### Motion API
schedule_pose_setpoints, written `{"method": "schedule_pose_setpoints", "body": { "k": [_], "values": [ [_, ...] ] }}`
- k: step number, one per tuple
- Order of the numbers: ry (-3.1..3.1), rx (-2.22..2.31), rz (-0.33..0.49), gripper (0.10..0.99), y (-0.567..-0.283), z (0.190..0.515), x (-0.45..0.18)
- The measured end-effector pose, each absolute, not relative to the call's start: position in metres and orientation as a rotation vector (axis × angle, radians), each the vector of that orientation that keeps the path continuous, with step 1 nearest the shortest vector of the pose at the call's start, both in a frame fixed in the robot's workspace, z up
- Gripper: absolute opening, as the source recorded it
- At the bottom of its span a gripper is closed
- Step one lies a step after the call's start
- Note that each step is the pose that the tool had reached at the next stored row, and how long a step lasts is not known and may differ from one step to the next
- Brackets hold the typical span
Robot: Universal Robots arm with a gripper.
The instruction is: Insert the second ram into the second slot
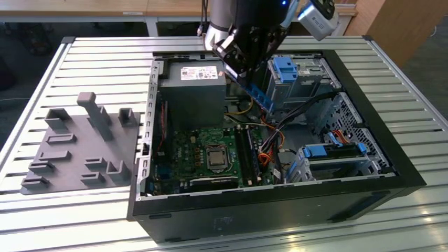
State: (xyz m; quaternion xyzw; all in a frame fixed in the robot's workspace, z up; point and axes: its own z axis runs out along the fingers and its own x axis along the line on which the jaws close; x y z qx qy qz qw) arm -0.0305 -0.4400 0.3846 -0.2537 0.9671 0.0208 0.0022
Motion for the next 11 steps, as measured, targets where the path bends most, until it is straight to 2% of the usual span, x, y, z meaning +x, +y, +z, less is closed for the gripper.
{"method": "schedule_pose_setpoints", "body": {
  "k": [11],
  "values": [
    [3.053,-0.715,0.065,0.137,-0.44,0.3842,-0.0305]
  ]
}}
